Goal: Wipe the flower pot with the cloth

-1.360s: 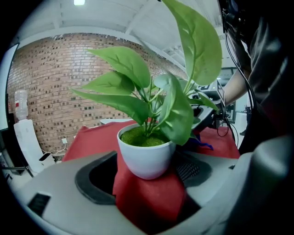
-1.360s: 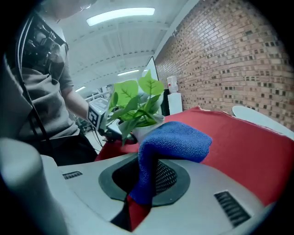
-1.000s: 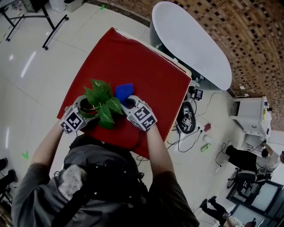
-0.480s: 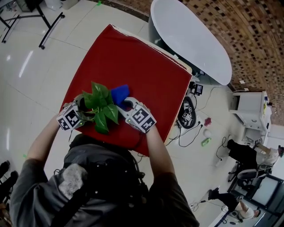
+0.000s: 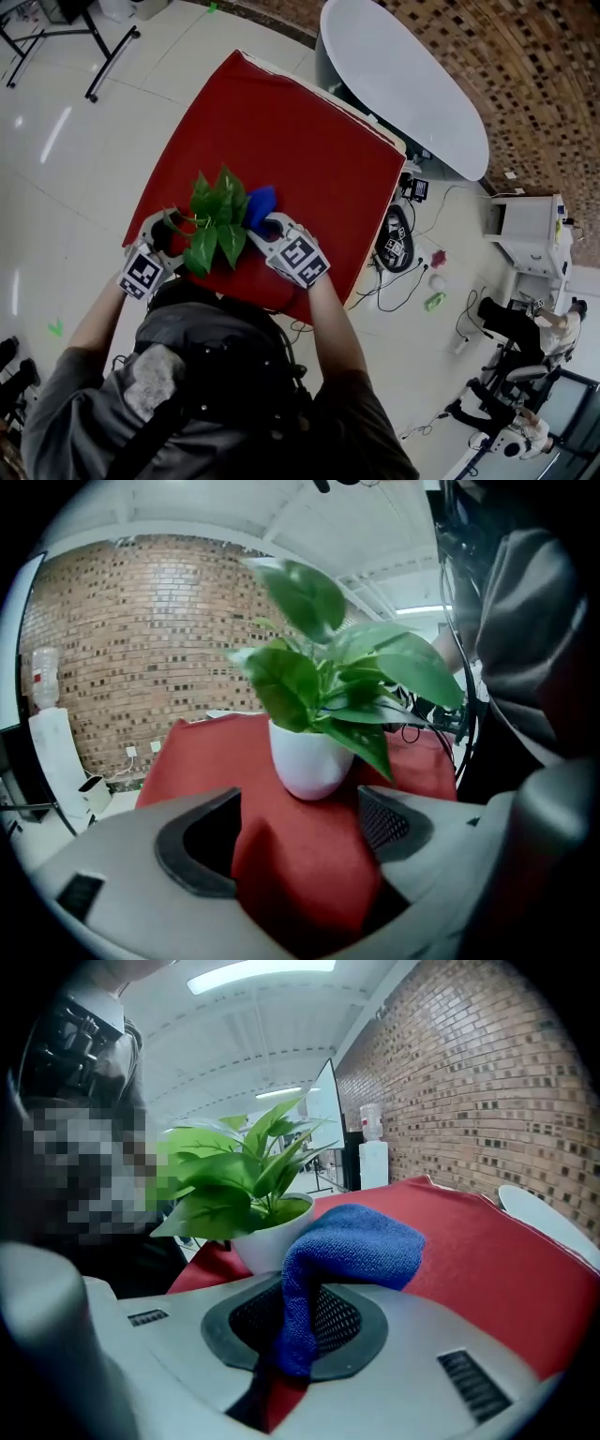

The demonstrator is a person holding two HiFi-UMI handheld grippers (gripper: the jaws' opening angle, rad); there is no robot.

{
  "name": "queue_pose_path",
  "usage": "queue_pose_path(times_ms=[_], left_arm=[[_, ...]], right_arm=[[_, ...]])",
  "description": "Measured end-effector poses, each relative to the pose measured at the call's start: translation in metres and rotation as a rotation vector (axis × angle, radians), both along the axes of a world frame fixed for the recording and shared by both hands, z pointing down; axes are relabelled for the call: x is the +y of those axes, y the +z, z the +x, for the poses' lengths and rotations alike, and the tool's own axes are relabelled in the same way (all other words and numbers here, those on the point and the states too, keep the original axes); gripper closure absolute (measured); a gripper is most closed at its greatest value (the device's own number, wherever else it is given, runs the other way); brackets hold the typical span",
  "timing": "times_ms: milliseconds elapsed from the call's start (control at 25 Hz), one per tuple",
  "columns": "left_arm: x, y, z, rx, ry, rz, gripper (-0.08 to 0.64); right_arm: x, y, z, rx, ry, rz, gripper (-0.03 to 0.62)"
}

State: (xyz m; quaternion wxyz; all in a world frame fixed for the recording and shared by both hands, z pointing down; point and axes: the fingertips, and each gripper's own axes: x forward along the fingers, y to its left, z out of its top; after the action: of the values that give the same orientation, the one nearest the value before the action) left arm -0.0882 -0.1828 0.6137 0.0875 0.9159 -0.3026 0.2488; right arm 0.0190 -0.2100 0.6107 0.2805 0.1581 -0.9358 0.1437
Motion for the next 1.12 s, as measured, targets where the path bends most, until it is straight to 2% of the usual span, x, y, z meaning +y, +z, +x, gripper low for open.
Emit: queue_pose_path(times_ms=[280,600,720,800,880,960,1120], left_arm=[[-0.002,-0.011,0.031,0.019,-0.114,0.087,0.14],[0.009,-0.006,0.037,0.037,-0.106,0.097,0.143],[0.012,-0.002,0.039,0.036,-0.074,0.1,0.144],[0.012,-0.001,0.04,0.038,-0.045,0.098,0.144],[0.01,-0.002,0.042,0.04,-0.009,0.091,0.146],[0.006,-0.005,0.043,0.04,0.037,0.08,0.146],[0.0,-0.006,0.043,0.038,0.163,0.064,0.147]], right_arm=[[0.034,-0.009,-0.007,-0.013,0.007,-0.01,0.512],[0.086,-0.008,-0.028,-0.018,-0.056,-0.004,0.512],[0.101,-0.002,-0.027,-0.018,-0.079,-0.01,0.513],[0.097,-0.003,-0.018,-0.037,-0.031,-0.005,0.512],[0.08,-0.009,-0.001,-0.044,0.048,0.014,0.512],[0.056,-0.013,0.015,-0.013,0.099,0.039,0.512],[0.01,-0.007,0.022,0.053,0.094,0.066,0.512]])
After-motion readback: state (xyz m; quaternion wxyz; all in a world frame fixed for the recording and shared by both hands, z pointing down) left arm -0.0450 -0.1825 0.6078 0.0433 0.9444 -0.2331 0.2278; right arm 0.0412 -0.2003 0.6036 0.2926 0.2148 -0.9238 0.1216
